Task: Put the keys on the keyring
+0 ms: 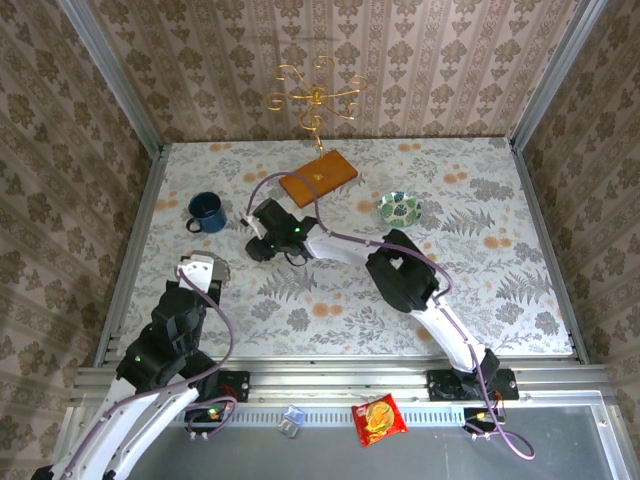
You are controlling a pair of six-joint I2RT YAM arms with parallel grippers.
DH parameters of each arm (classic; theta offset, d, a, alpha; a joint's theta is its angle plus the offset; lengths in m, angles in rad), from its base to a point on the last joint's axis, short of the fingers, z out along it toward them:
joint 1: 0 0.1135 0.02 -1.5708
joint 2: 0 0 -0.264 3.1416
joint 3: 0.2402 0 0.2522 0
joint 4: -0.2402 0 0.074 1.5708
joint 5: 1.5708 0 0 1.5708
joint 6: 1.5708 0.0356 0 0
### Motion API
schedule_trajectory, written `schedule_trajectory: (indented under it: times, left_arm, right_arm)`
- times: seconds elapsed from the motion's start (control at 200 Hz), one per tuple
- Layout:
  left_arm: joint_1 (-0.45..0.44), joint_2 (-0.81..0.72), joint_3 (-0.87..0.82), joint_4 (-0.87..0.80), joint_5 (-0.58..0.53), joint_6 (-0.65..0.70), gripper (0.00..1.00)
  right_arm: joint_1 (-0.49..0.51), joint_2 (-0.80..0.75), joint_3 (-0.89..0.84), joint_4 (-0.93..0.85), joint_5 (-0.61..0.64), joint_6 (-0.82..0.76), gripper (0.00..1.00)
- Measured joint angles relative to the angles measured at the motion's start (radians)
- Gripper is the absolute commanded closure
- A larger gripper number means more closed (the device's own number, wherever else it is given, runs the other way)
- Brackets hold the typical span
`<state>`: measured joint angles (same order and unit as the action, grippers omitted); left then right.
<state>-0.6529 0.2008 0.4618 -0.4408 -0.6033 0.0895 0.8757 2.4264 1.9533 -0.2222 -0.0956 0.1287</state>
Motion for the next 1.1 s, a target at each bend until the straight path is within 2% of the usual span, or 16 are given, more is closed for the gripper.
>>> schedule_trajectory:
  times: [0.26, 0.52, 0.655, 0.865, 1.1]
  left_arm:
    - [0.0, 0.0, 0.0, -0.002, 0.008, 0.0, 1.0]
    - [0.0, 0.0, 0.0, -0.001, 0.032, 0.0, 1.0]
    - [0.0, 0.0, -0.002, -0.001, 0.047, 0.0, 1.0]
    - [0.0, 0.005, -0.01, 0.014, 0.085, 0.0, 1.0]
    - [0.002, 0.079, -0.015, 0.08, 0.195, 0.0, 1.0]
  right_arm:
    - [0.016, 0.141, 0.179, -0.066, 0.065, -0.024, 0.64]
    - [0.034, 0.132, 0.162, -0.077, 0.127, -0.077, 0.74]
    - [0.039, 0.051, 0.026, -0.045, 0.145, -0.097, 0.77]
    - [0.042, -0.153, -0.287, -0.031, 0.164, -0.129, 0.79]
    - [0.04, -0.397, -0.63, -0.046, 0.19, -0.142, 0.79]
